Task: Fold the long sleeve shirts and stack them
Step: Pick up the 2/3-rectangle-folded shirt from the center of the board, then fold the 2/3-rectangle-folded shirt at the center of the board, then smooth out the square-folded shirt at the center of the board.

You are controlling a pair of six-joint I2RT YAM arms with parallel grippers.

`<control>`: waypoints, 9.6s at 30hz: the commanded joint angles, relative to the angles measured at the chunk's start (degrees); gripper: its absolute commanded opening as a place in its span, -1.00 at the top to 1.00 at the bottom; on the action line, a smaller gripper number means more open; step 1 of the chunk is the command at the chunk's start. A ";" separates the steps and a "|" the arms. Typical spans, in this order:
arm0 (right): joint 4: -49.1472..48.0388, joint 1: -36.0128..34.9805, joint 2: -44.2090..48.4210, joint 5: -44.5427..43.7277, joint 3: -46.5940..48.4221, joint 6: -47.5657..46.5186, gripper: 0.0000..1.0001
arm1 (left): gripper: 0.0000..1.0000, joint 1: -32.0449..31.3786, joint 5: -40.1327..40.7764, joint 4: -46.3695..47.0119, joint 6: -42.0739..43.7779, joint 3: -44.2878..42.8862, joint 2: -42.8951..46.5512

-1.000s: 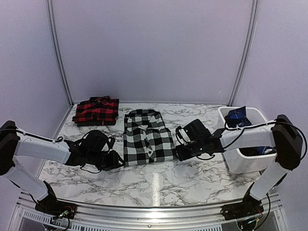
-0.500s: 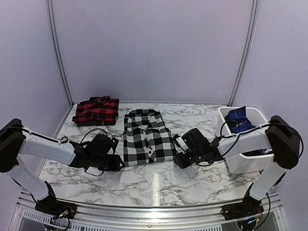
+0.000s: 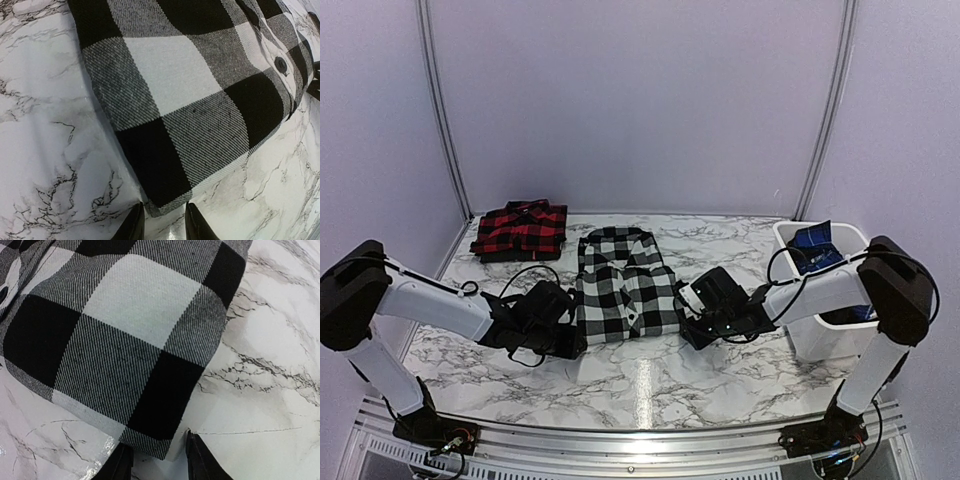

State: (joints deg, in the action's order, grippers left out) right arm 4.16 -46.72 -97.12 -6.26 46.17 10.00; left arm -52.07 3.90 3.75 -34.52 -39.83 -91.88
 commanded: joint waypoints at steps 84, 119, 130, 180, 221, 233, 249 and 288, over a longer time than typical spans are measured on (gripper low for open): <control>-0.82 5.49 2.73 12.53 4.98 23.34 1.00 | 1.00 18.60 -21.72 -1.26 -9.64 -5.91 0.54; 6.20 12.39 -17.59 7.94 33.02 13.42 0.64 | 0.59 27.52 -16.16 -9.91 -0.22 -24.07 -13.75; 16.65 5.17 -7.34 -0.30 35.21 9.89 0.03 | 0.00 27.40 -12.16 -14.95 0.44 -21.66 -2.64; 9.08 -7.33 -7.32 -1.29 14.75 22.00 0.41 | 0.77 13.58 -14.89 -13.24 -4.82 -22.12 -5.29; 22.72 -4.69 -31.30 -6.19 57.30 12.61 -0.50 | -0.10 17.45 -22.04 0.62 -13.46 4.01 10.89; 23.30 -6.71 -24.08 -8.30 54.05 12.68 -0.54 | -0.18 17.45 -18.74 0.28 -11.81 -2.14 1.38; 26.35 -12.22 -23.29 -11.48 49.21 13.94 -0.61 | 0.19 16.65 -14.94 -8.05 -9.15 -3.63 -0.36; 12.19 -3.14 -2.99 -3.56 20.84 19.70 -0.53 | 0.43 18.15 -20.14 -12.01 -5.32 -16.15 -12.95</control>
State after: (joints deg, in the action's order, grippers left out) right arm 19.66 -50.65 -101.43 -11.60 68.03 28.49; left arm -33.30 -17.65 -4.78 -38.68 -55.57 -103.70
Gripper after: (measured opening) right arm 0.775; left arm 0.322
